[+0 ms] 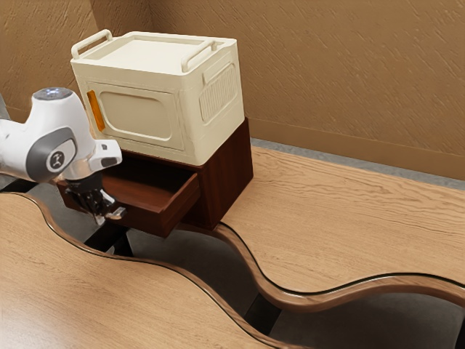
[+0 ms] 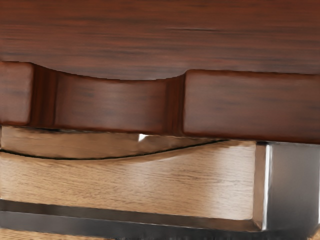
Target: Push the drawer handle with one arm to close the drawer
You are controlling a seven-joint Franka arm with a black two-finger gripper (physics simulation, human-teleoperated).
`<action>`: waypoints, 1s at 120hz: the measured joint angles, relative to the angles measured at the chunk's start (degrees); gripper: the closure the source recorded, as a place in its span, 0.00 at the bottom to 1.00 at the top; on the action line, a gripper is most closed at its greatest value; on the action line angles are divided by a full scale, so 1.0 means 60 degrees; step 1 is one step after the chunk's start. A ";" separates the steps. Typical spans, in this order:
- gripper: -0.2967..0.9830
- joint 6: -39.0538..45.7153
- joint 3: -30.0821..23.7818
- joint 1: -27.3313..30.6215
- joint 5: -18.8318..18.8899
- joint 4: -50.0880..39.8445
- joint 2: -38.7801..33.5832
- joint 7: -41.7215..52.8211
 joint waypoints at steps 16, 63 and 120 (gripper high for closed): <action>0.84 0.0216 0.0000 -0.0003 0.0013 0.0720 0.0711 0.0130; 0.85 0.0384 -0.0013 -0.0152 -0.0011 0.3186 0.2785 0.0525; 0.85 0.0378 -0.0039 -0.0335 -0.0873 0.2213 0.2155 0.0944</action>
